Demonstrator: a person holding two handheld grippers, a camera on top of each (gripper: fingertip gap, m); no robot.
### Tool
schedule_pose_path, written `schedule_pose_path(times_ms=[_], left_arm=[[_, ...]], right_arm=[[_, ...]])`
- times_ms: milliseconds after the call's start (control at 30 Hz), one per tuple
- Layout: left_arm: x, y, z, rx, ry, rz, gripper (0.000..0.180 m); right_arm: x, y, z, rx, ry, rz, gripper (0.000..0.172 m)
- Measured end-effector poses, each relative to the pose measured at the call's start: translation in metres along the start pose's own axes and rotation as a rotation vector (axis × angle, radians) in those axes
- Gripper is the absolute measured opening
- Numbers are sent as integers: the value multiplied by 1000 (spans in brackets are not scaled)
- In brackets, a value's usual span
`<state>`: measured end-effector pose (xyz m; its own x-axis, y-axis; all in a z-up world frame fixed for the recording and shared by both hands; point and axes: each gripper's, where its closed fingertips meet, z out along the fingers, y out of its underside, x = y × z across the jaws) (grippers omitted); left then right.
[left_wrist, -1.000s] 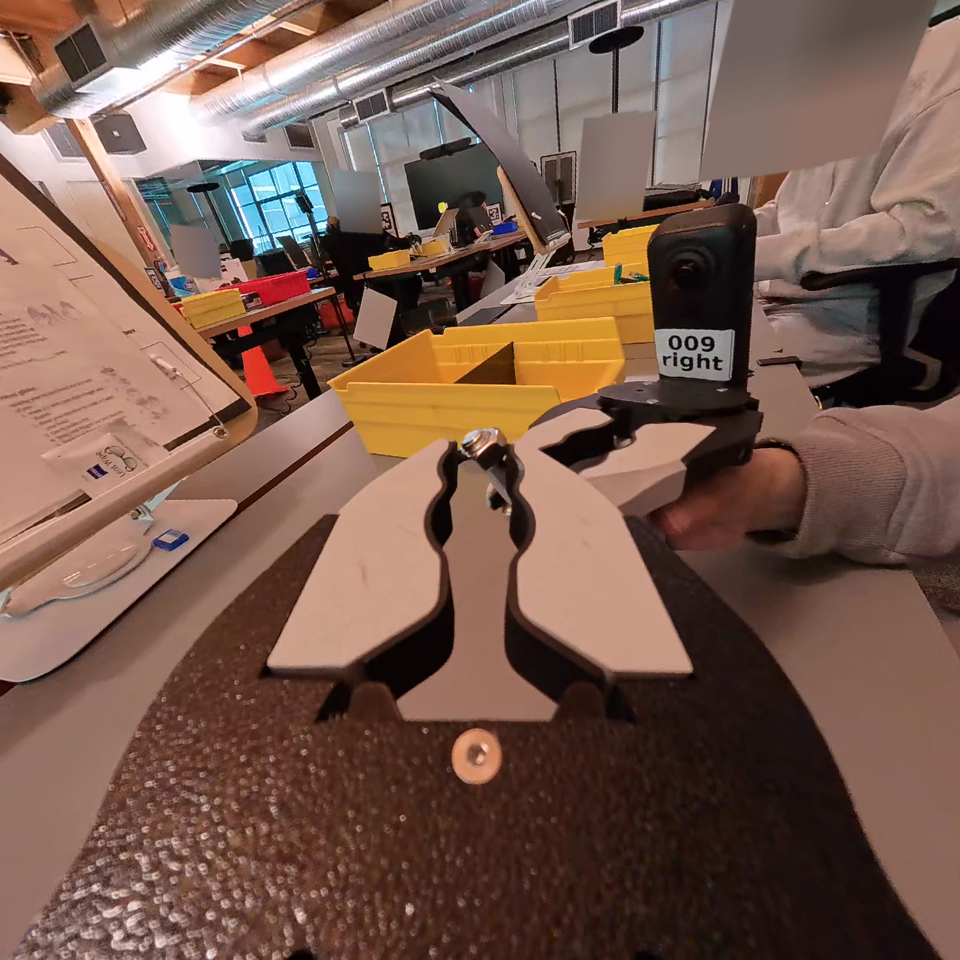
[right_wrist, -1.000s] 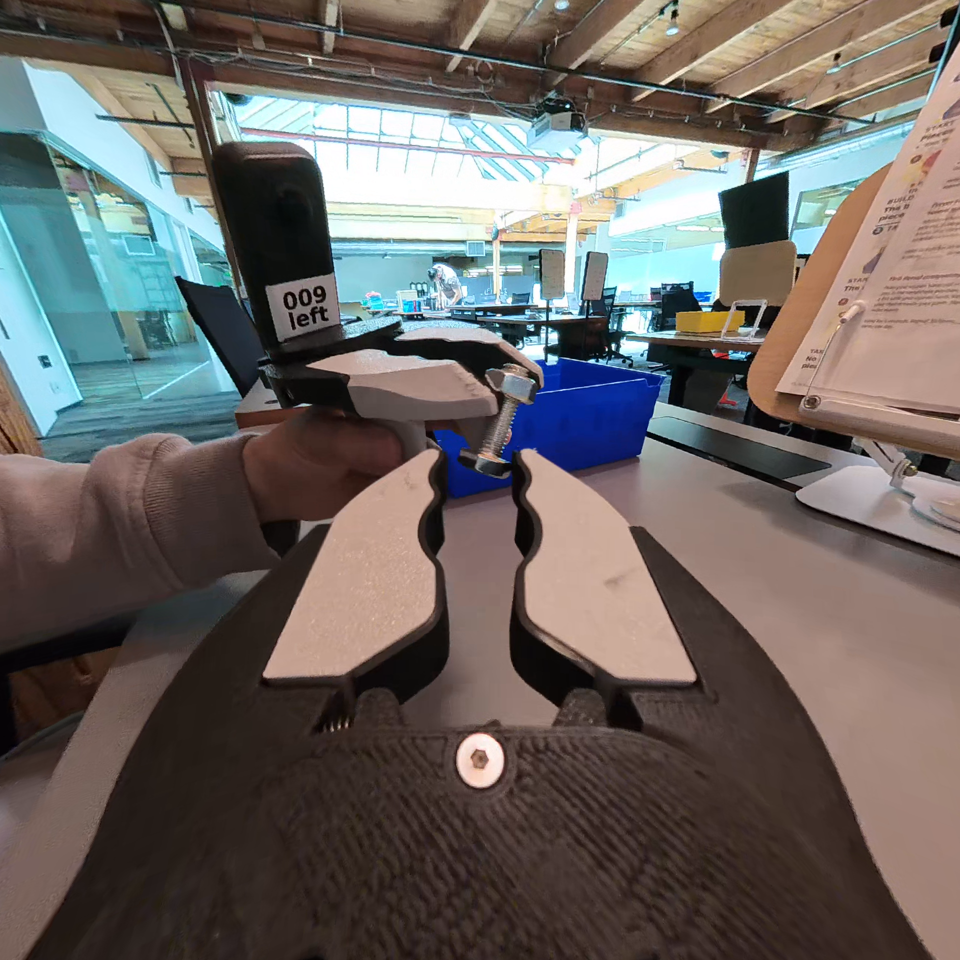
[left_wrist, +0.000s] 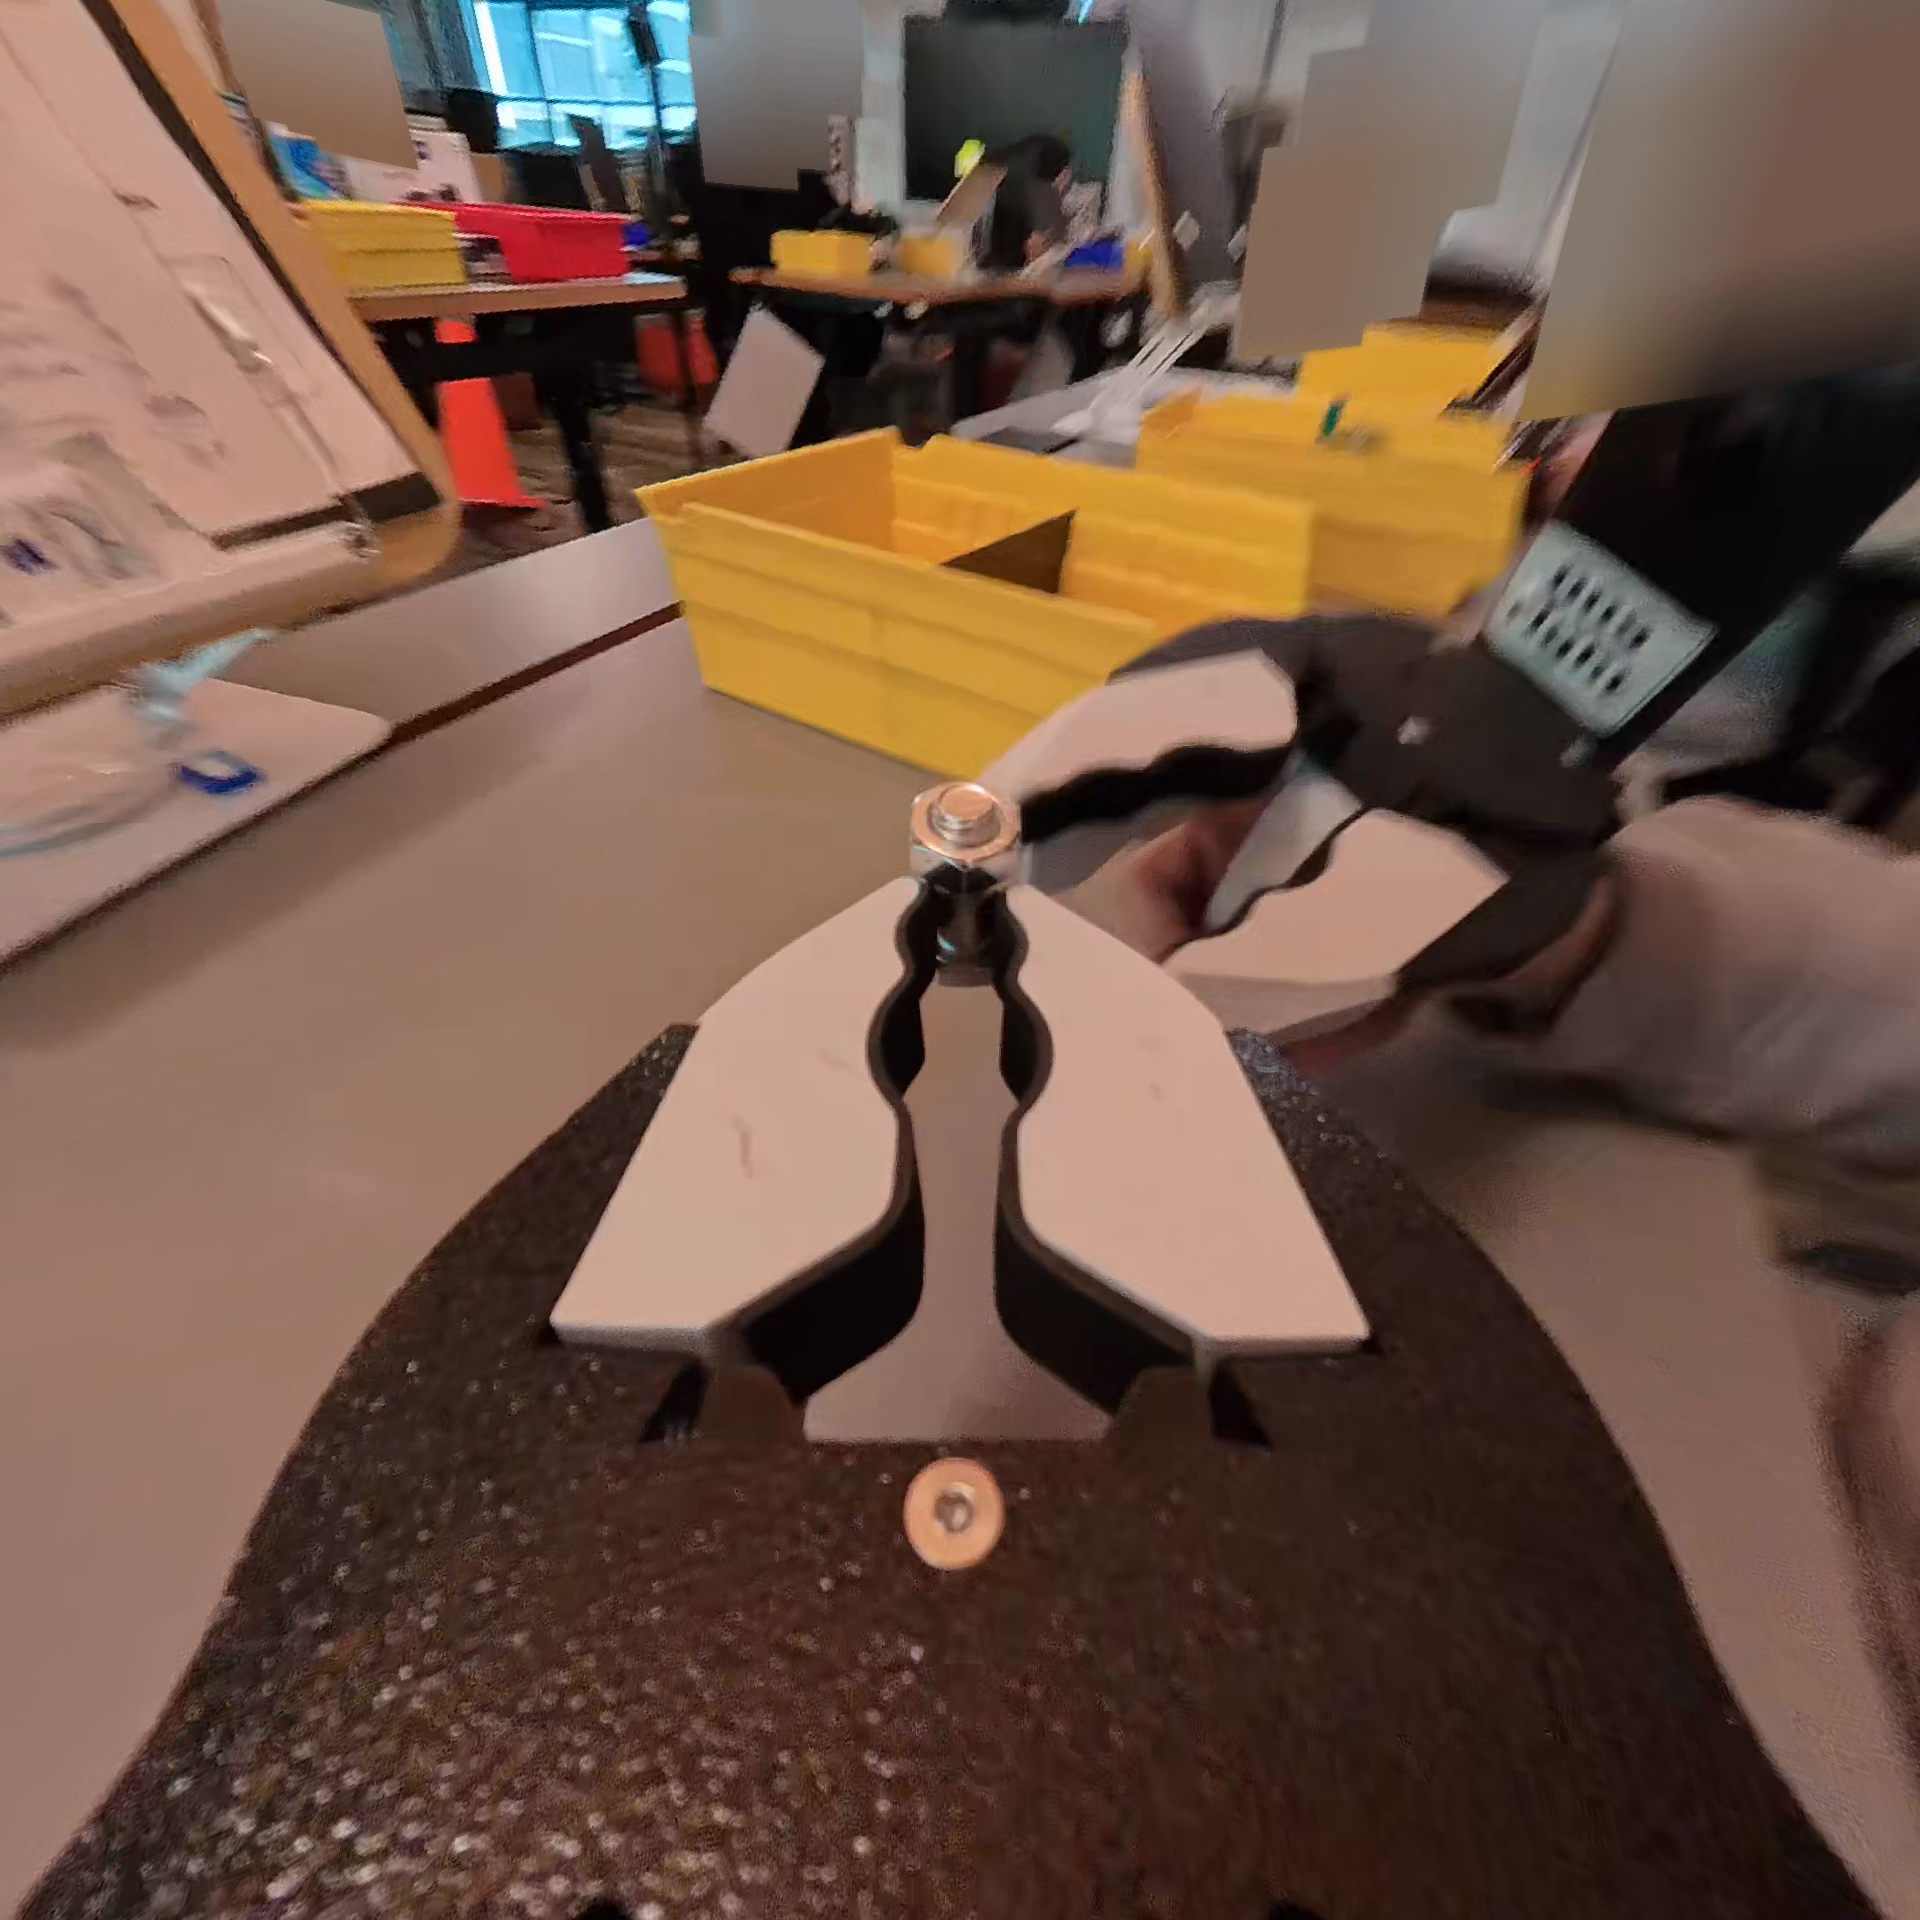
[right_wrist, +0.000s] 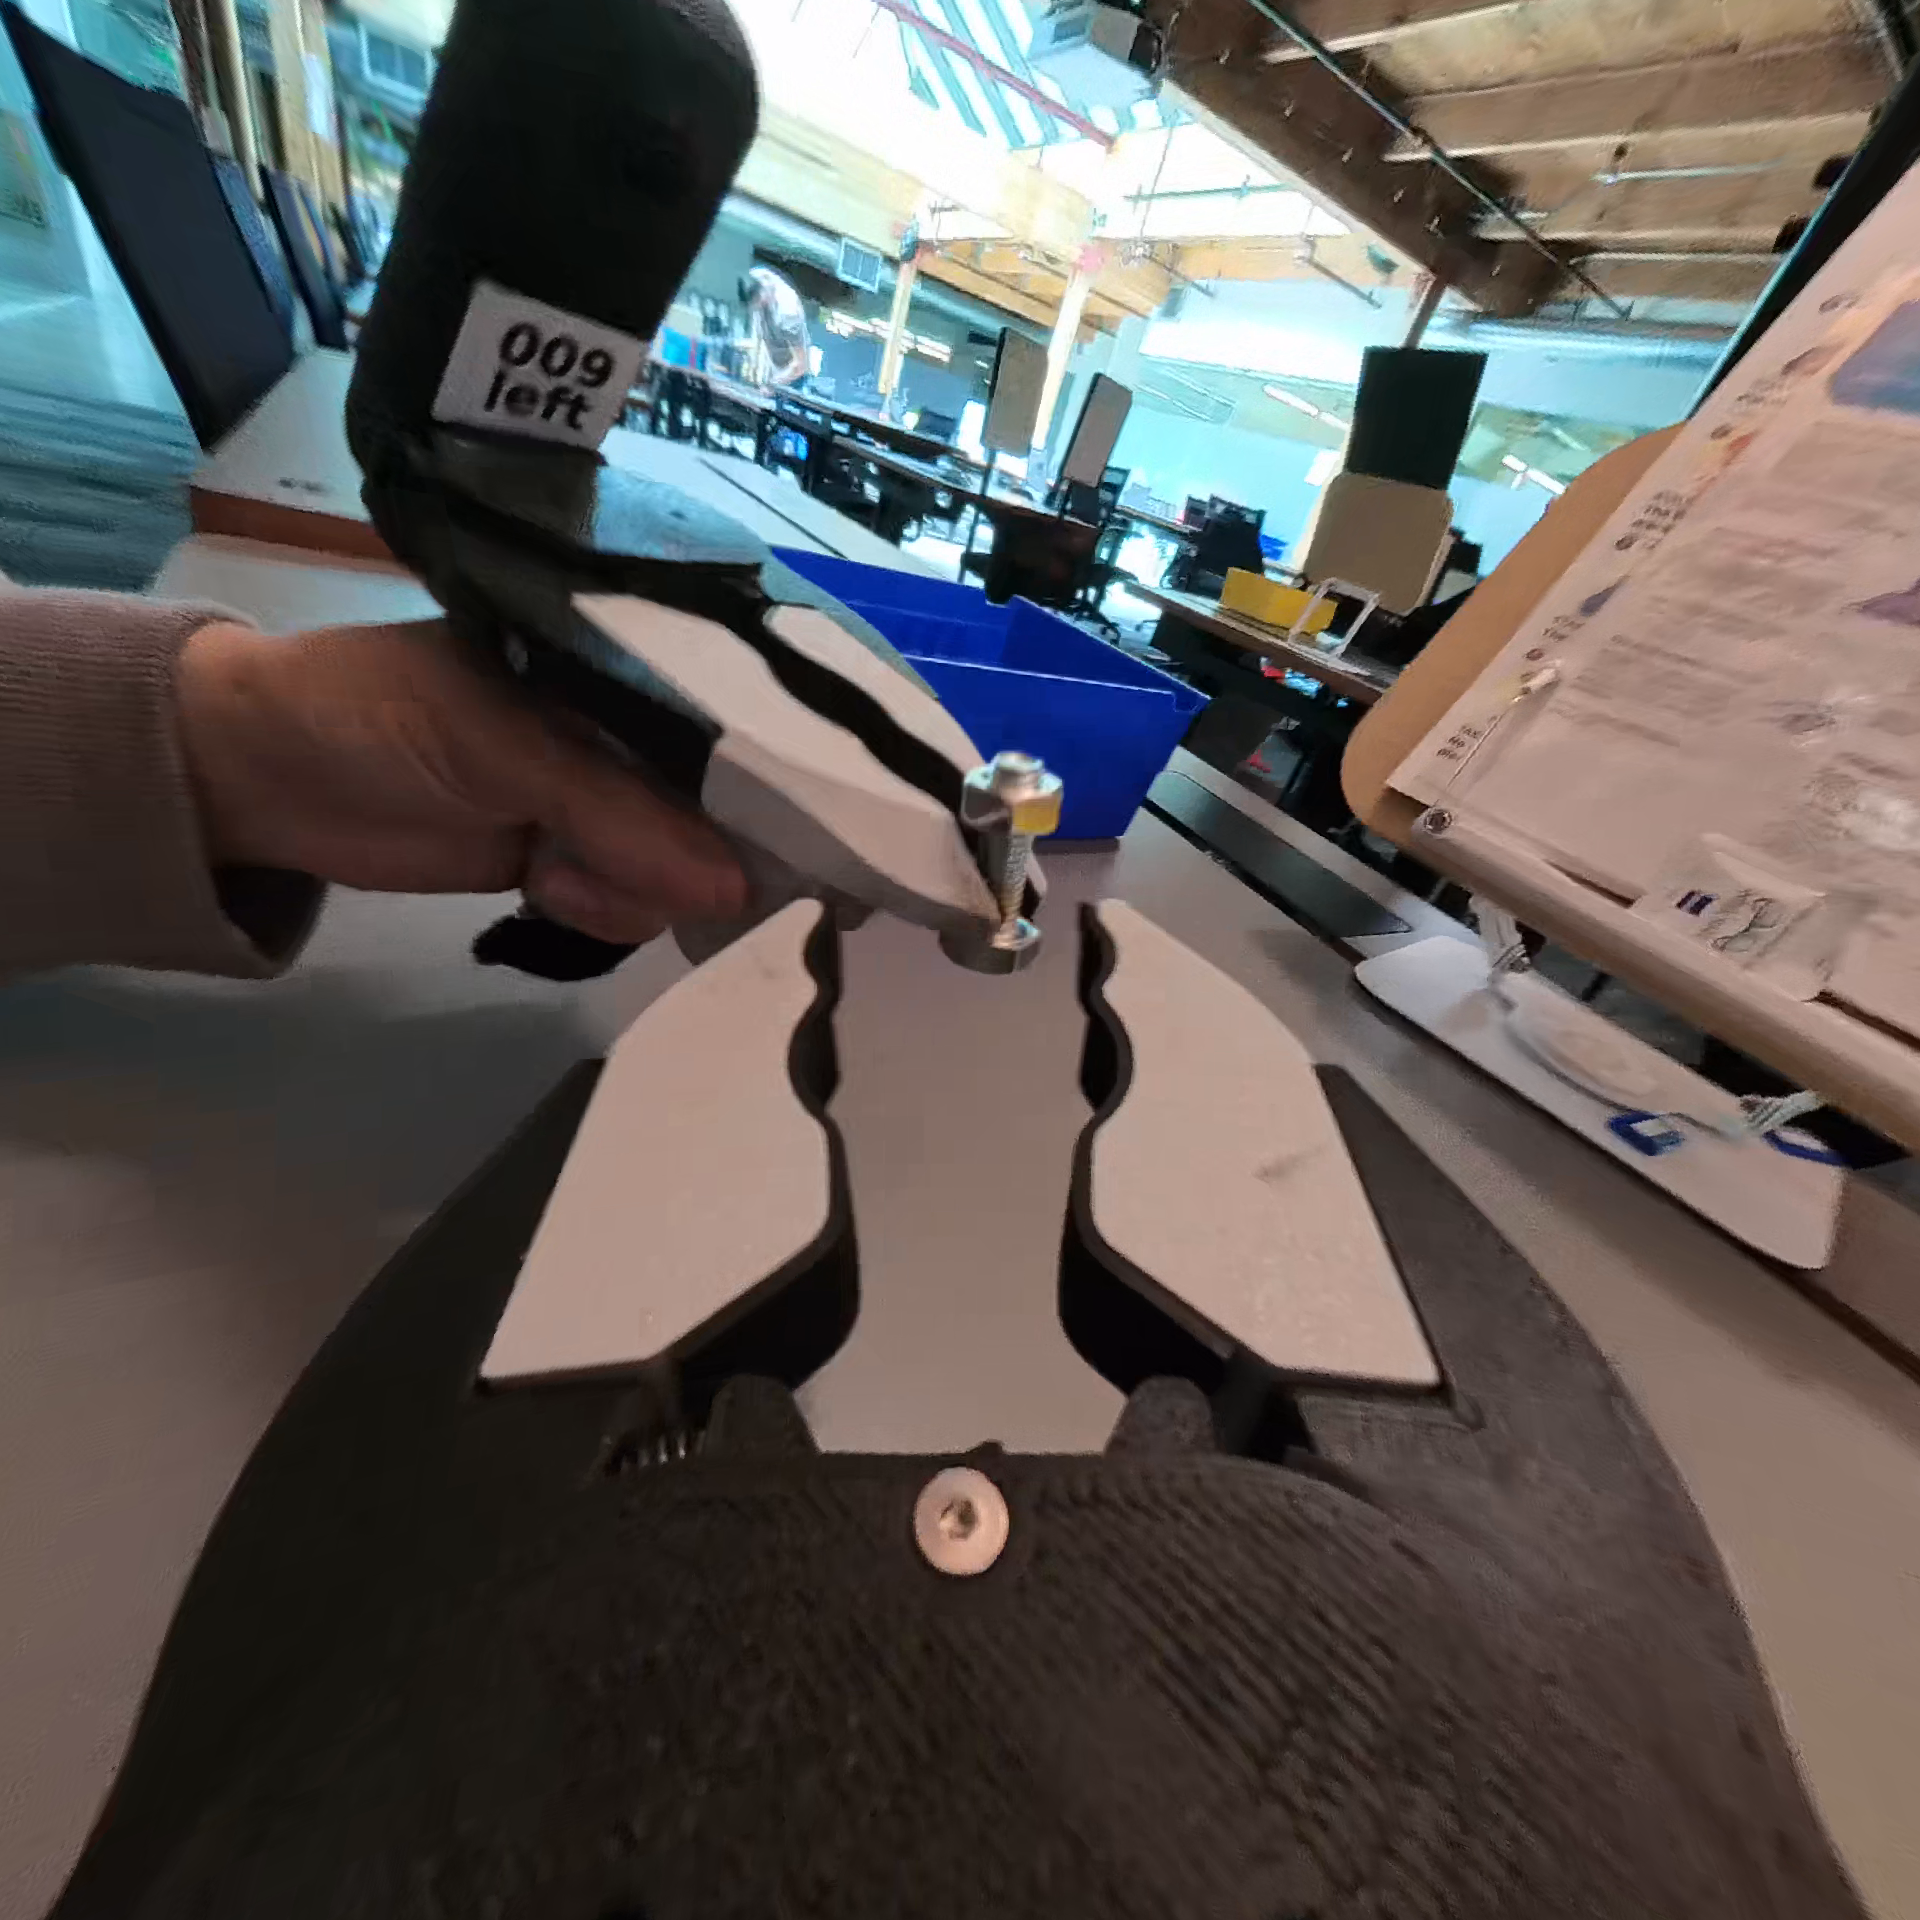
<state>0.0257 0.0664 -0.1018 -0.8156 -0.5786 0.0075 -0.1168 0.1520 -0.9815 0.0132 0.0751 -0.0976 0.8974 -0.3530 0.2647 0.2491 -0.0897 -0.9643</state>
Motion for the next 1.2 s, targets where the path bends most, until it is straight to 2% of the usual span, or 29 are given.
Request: schedule_pose_path(times_ms=[67, 200, 500, 600, 733, 833, 1033, 1133, 1200], left_arm=[[-7, 9, 1, -78, -59, 114, 9], [-4, 16, 7, -132, -44, 187, 9], [4, 26, 15, -218, -18, 293, 9], [7, 22, 14, -179, 7, 263, 9], [18, 13, 14, -64, 92, 150, 10], [18, 12, 15, -26, 93, 128, 10], [8, 18, 19, -7, 89, 78, 9], [7, 24, 28, -12, 99, 51, 9], [8, 22, 34, 37, 119, 4, 9]], right_arm=[[7, -6, -4, 46, 11, 70, 50], [16, -10, -8, 102, 8, 208, 40], [7, 7, -3, 4, -36, 157, 19], [6, 4, -4, 5, -62, 189, 18], [8, -8, -8, 102, -131, 382, 18], [9, -10, -8, 129, -151, 450, 18], [17, 1, -8, 86, -74, 380, 17], [21, 7, -7, 50, -16, 314, 37], [28, 5, -8, 80, 33, 295, 37]])
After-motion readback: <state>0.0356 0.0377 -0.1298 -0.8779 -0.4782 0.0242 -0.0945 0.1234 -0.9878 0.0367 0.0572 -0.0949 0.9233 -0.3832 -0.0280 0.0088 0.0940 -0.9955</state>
